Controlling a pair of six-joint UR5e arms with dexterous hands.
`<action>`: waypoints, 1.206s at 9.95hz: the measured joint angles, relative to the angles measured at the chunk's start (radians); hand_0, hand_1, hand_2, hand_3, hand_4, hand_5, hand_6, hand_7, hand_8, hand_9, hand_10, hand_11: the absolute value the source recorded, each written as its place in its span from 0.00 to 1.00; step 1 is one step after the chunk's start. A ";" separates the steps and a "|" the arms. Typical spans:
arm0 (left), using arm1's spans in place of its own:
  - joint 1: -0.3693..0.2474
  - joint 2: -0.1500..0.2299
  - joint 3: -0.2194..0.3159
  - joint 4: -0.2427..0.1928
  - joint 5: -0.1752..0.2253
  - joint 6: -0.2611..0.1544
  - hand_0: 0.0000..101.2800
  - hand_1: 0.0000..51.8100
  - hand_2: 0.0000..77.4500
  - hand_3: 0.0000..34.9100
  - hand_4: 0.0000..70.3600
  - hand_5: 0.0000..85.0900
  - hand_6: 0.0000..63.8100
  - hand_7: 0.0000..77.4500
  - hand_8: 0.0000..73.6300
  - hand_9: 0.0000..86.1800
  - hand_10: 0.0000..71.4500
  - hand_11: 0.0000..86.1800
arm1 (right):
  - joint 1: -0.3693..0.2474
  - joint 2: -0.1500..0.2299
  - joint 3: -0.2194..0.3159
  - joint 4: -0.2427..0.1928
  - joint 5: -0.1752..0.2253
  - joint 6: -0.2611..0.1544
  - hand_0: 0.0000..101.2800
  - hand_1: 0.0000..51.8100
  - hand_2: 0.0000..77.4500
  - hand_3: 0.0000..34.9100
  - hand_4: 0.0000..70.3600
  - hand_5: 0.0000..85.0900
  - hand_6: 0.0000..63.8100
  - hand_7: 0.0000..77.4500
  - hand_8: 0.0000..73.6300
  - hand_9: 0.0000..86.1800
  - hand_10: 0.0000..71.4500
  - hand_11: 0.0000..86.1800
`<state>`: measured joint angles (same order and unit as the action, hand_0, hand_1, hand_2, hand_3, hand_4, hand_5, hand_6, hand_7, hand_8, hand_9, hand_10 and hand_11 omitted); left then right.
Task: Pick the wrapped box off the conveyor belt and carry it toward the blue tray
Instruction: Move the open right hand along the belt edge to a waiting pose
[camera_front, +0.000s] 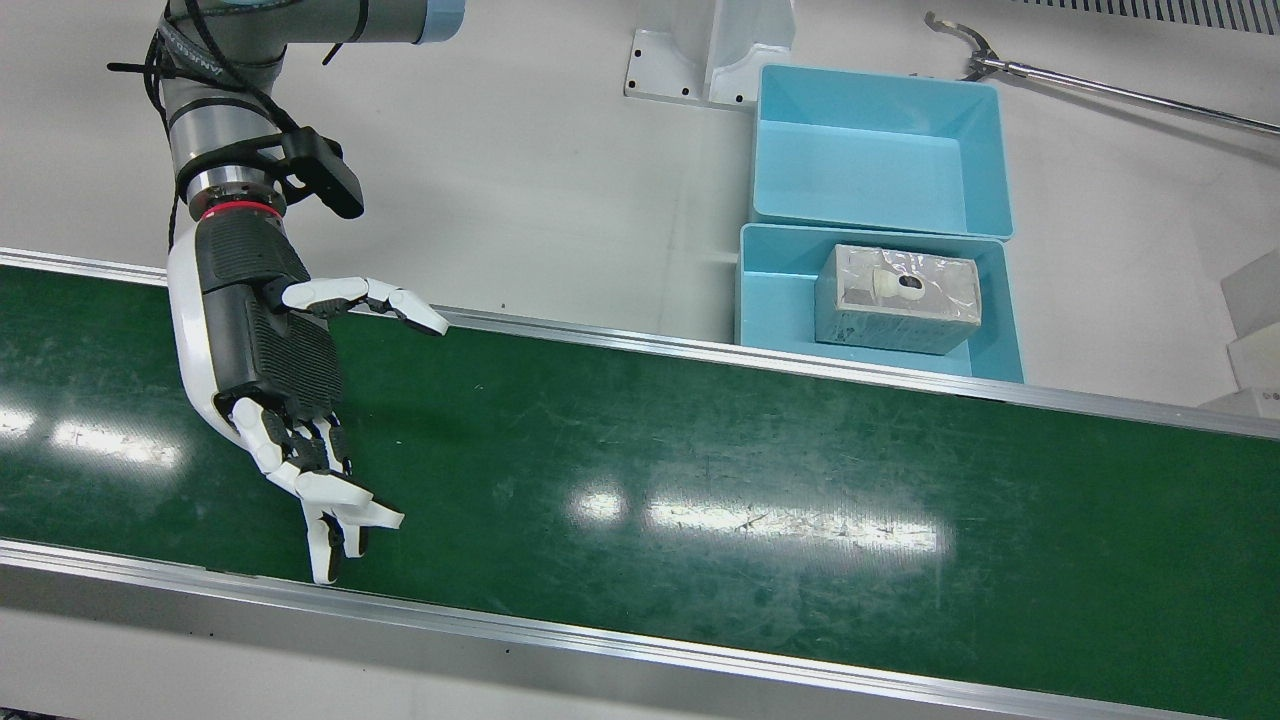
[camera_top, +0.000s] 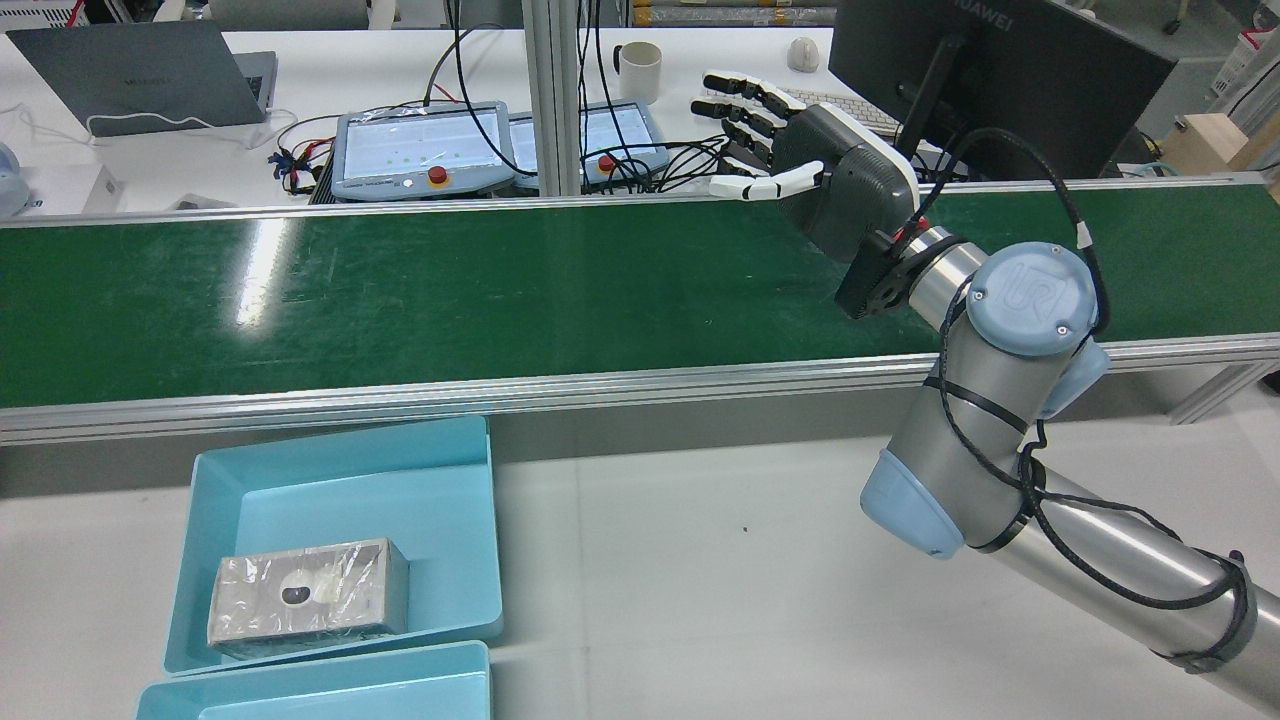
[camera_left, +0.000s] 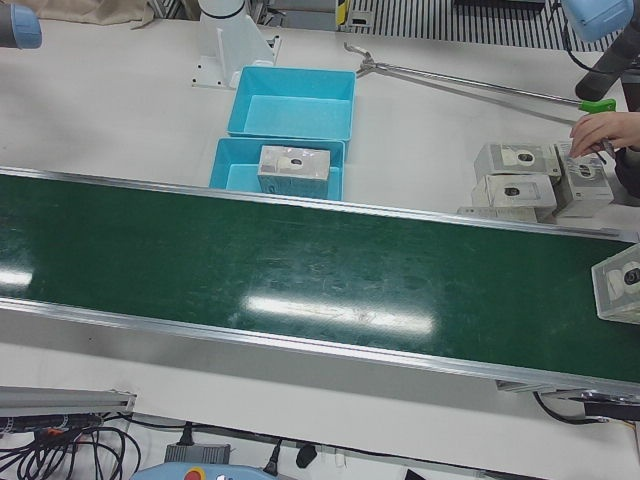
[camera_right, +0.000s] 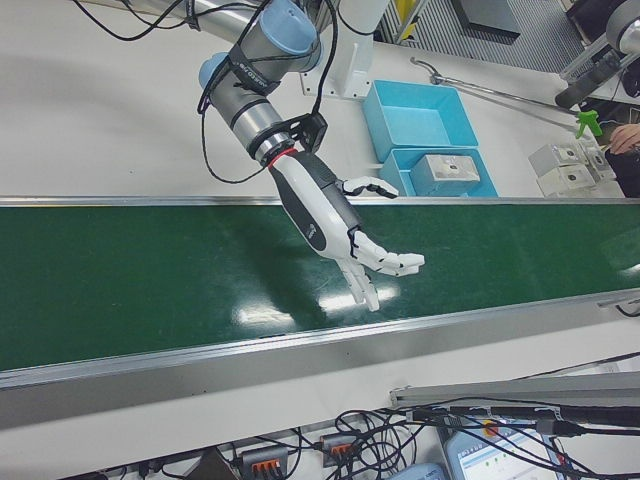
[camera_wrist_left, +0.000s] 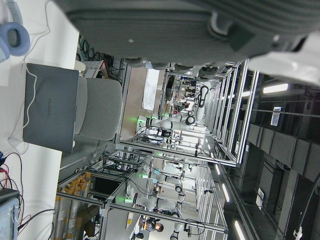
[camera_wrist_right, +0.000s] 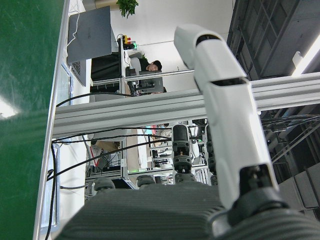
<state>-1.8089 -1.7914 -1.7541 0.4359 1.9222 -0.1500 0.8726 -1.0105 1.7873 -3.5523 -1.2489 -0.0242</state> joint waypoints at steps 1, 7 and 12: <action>0.000 0.000 0.000 0.000 0.000 0.000 0.00 0.00 0.01 0.00 0.00 0.01 0.00 0.01 0.01 0.00 0.01 0.00 | 0.001 0.000 0.001 0.001 0.000 0.001 0.54 0.47 0.33 0.59 0.17 0.27 0.20 0.27 0.00 0.02 0.00 0.02; 0.000 0.000 0.000 0.000 0.000 0.000 0.00 0.00 0.01 0.00 0.00 0.01 0.00 0.01 0.01 0.00 0.01 0.00 | -0.009 -0.002 -0.034 0.063 0.002 0.000 0.52 0.41 0.30 0.35 0.20 0.28 0.12 0.32 0.00 0.06 0.00 0.02; 0.000 0.000 0.000 0.000 0.000 0.000 0.00 0.00 0.01 0.00 0.00 0.01 0.00 0.01 0.01 0.00 0.01 0.00 | -0.002 -0.011 -0.038 0.094 0.005 -0.007 0.51 0.41 0.28 0.22 0.20 0.28 0.11 0.32 0.00 0.06 0.00 0.02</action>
<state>-1.8090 -1.7914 -1.7541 0.4360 1.9223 -0.1500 0.8703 -1.0218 1.7489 -3.4587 -1.2435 -0.0312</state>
